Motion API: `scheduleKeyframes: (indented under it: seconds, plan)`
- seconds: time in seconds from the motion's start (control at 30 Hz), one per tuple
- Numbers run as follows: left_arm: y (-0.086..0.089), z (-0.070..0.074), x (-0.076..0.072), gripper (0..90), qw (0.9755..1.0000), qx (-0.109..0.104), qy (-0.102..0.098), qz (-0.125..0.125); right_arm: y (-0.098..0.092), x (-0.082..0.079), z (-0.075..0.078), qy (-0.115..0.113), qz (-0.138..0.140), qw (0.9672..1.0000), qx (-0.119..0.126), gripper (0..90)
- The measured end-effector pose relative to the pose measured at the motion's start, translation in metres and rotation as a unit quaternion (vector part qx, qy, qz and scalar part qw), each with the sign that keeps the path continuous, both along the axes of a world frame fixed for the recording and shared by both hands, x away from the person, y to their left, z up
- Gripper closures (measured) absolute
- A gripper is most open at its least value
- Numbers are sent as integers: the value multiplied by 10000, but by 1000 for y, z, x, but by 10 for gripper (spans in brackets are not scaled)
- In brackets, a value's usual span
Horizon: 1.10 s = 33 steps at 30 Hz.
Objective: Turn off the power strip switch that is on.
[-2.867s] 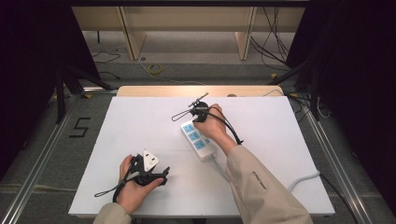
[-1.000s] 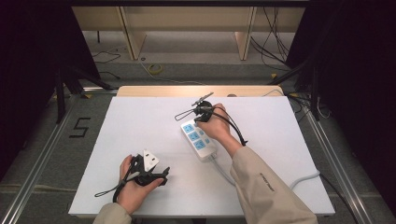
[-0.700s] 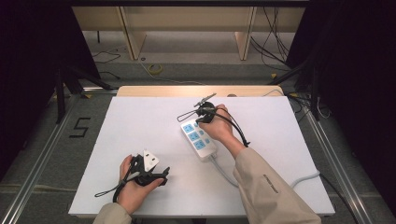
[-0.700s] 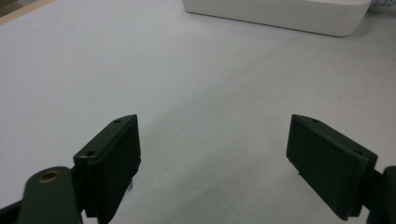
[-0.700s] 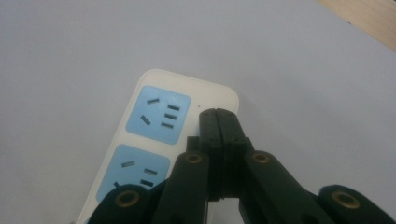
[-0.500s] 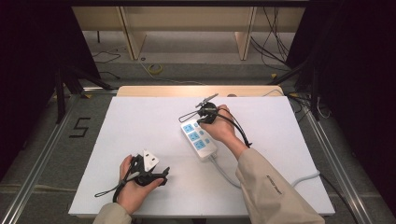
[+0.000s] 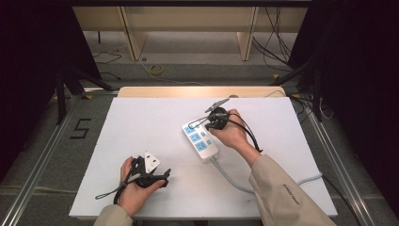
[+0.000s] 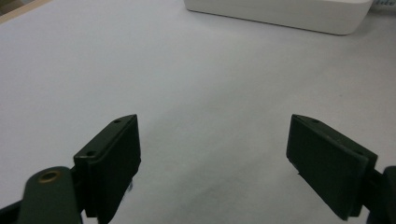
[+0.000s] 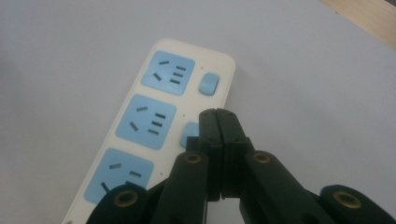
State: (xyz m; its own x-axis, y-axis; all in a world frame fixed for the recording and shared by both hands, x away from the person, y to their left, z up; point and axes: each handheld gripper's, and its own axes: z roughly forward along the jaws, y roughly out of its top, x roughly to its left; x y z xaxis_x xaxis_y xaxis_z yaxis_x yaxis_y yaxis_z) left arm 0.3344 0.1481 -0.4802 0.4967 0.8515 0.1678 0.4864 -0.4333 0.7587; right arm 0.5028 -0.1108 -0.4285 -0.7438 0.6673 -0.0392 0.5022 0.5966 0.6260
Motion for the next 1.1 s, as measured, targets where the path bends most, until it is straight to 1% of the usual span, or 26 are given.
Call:
scheduleKeyframes:
  seconds: [0.37, 0.6, 0.77, 0.9, 1.0, 1.07, 1.1]
  plan:
    - [0, -1, 0, 174, 10000, 2, 3, 13, -23, -18, -4, 38, -70, 9999, 145, 889]
    - [0, -1, 0, 175, 10000, 2, 10, 20, -37, -27, -2, 49, -60, 9997, 217, 863]
    - [1, -1, -1, 175, 10000, -10, 5, 34, -46, -33, -4, 121, -66, 9997, 215, 832]
    - [2, -1, -1, 175, 10000, -24, 8, 64, -55, -39, -5, 143, -59, 9993, 328, 805]
    - [2, -1, -1, 174, 10000, -32, 7, 68, -61, -45, -8, 166, -39, 9992, 351, 779]
    - [2, -1, -1, 175, 10000, -26, 11, 65, -64, -48, -10, 224, -56, 9985, 497, 758]
    - [2, -2, -1, 175, 10000, -28, 13, 59, -67, -51, -11, 224, -68, 9984, 519, 750]
